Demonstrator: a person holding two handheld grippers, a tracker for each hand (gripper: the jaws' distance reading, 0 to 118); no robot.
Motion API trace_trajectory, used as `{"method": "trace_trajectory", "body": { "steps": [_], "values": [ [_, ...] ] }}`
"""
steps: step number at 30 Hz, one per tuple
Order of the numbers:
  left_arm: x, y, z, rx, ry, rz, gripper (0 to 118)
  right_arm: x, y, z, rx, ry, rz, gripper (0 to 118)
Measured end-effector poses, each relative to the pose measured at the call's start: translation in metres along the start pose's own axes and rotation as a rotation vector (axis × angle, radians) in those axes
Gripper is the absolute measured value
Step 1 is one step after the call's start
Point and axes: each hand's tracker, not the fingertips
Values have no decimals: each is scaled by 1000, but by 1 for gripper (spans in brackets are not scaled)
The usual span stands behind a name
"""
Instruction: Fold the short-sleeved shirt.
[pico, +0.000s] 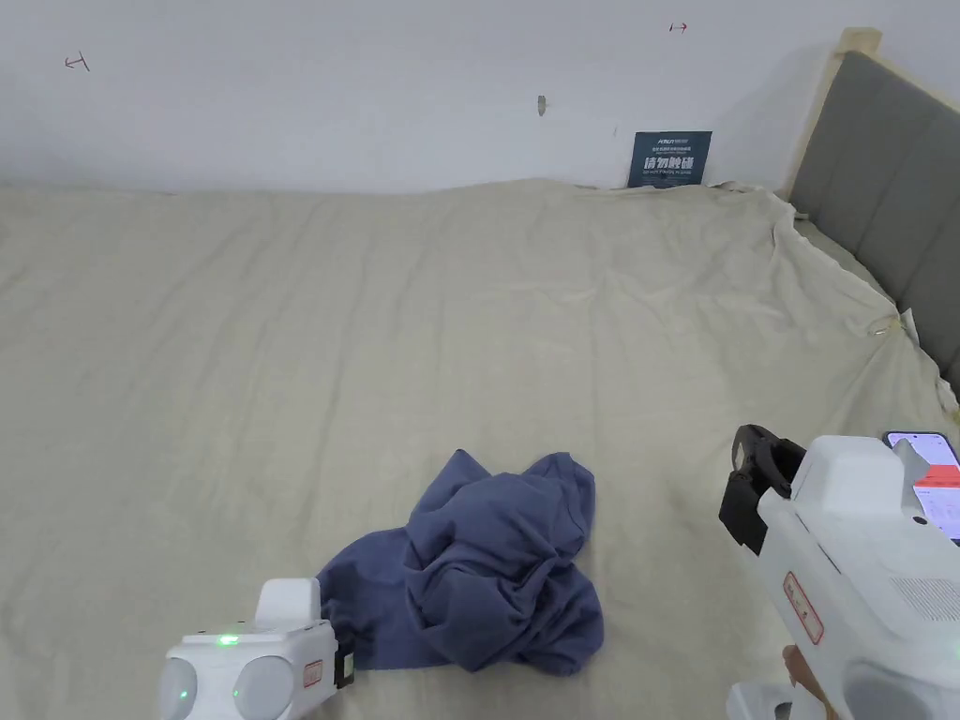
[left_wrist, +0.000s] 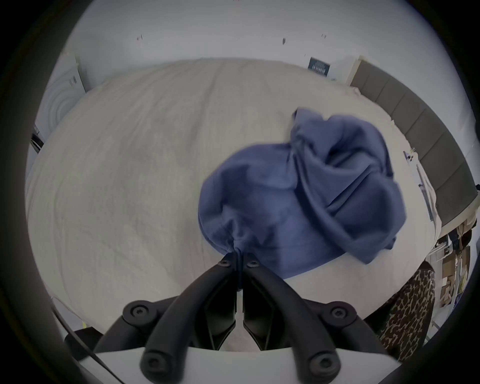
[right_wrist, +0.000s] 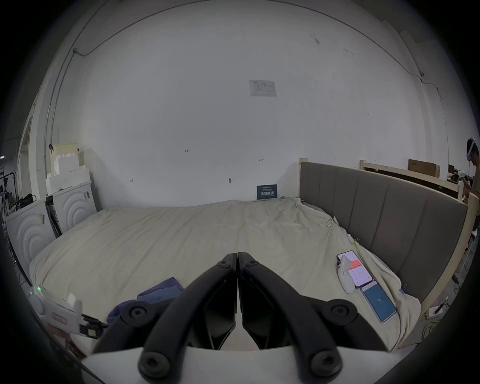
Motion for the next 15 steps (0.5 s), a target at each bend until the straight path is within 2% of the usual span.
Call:
{"method": "trace_trajectory", "body": {
  "steps": [4, 11, 12, 13, 14, 15],
  "values": [
    [-5, 14, 31, 65, -50, 17, 1, -2, -3, -41, -94, 19, 47, 0],
    [-15, 30, 40, 108, -78, 38, 1, -12, -23, -148, -348, 90, 27, 5],
    [-17, 31, 38, 106, -78, 38, 1, -13, -27, -163, -384, 99, 19, 15],
    [-19, 31, 35, 105, -82, 42, 1, -14, -32, -180, -416, 99, 3, 34],
    [-21, 31, 34, 103, -93, 45, 1, -16, -40, -197, -460, 97, 1, 63],
    [-23, 30, 32, 105, -98, 48, 1, -17, -47, -210, -483, 112, -19, 75]
  ]
}}
